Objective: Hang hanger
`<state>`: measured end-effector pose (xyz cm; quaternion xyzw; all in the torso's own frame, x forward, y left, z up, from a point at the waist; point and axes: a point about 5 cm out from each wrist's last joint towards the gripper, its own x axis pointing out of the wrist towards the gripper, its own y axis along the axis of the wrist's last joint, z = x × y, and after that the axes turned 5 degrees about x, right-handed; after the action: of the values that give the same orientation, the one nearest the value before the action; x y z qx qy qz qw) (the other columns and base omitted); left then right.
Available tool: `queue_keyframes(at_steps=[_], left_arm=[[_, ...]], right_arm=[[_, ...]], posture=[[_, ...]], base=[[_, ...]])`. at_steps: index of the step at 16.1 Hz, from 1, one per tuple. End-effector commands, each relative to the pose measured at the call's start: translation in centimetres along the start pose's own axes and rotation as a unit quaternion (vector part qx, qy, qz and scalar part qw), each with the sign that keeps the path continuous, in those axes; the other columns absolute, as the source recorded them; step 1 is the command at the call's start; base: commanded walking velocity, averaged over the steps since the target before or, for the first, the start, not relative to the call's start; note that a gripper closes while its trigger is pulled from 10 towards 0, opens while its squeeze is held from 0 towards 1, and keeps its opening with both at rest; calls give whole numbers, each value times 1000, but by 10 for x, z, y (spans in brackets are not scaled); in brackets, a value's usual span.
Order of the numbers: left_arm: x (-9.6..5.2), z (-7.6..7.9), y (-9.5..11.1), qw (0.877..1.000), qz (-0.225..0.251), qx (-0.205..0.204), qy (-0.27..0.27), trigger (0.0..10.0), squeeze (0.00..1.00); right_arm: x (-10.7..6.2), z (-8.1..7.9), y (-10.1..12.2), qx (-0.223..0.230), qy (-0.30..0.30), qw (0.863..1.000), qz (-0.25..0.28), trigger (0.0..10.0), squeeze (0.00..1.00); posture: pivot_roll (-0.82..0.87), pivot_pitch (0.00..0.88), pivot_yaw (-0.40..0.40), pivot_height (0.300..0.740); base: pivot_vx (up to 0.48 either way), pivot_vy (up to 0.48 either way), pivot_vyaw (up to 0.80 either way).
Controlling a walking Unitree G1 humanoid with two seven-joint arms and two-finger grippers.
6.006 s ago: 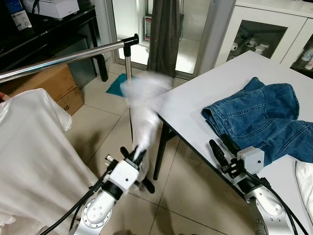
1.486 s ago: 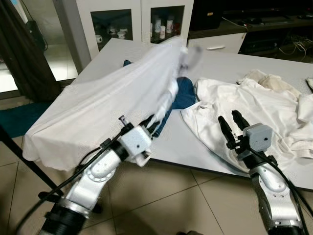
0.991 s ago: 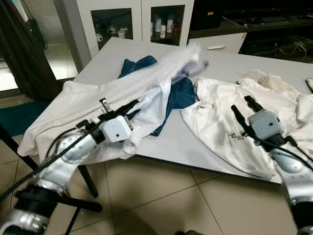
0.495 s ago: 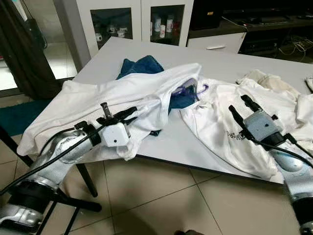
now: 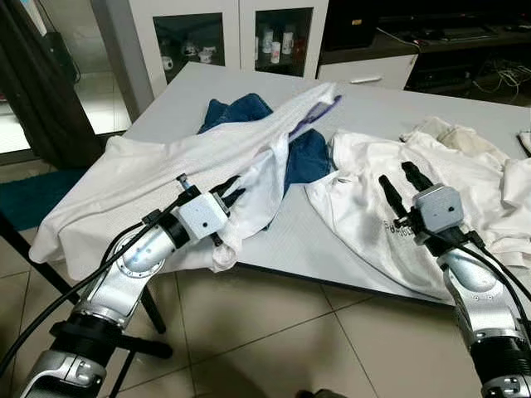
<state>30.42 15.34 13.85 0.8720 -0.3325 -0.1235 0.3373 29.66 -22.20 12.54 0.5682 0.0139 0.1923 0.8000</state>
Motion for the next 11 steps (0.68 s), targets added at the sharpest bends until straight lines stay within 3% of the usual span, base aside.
queue_keyframes(at_steps=[1,7,11], left_arm=[[5,-11,6,1000,10,7,16,10000,0],[7,-9,5,1000,8,10,10,10000,0],[7,-11,4,1000,4,10,15,10000,0]], right_arm=[[5,7,9,4,-11,1000,18,10000,0],[3,8,9,11,-16,1000,18,10000,0],[3,9,11,11,-17,1000,20,10000,0]], posture=[[126,0,8,740],[123,0,11,740],[124,0,7,740]], base=[[0,-480,0],[0,-477,0],[0,-65,0]])
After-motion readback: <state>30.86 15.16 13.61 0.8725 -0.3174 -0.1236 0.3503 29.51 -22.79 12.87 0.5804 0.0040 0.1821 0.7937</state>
